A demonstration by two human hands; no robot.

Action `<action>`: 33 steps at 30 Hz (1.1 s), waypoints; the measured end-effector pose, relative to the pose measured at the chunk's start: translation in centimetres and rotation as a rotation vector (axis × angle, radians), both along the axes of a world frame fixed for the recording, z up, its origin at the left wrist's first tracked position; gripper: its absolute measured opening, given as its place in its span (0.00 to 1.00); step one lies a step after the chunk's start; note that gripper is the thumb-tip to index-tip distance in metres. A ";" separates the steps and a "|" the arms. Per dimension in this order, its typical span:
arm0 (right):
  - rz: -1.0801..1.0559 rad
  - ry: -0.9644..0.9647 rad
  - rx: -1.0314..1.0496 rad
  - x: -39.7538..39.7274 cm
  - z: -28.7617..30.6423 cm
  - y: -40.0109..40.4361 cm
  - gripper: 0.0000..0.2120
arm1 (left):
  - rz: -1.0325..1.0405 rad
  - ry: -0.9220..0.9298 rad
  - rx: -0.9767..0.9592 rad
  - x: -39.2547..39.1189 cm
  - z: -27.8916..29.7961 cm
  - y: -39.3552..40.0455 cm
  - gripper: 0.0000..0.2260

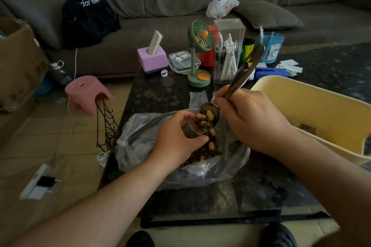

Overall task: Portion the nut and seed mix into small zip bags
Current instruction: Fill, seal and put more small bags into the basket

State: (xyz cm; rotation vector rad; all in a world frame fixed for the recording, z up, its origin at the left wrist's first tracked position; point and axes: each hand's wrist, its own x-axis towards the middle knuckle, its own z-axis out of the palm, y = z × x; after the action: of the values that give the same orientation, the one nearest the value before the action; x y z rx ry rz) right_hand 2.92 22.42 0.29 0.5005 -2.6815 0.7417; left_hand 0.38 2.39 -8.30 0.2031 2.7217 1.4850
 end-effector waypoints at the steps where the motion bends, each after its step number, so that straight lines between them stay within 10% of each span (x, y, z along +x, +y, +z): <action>1: -0.001 -0.005 -0.004 0.0 0.0 0.0 0.09 | -0.001 0.001 -0.002 0.0 0.0 0.0 0.25; 33: 0.167 0.032 0.055 0.1 -0.5 0.3 0.09 | -0.054 -0.027 -0.101 -0.3 0.9 0.1 0.26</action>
State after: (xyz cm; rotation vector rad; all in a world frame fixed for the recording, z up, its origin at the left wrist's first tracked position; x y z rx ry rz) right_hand 3.01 22.71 -0.23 0.7516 -2.6598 0.6999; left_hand 0.12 2.46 -7.43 0.2492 2.7384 1.3231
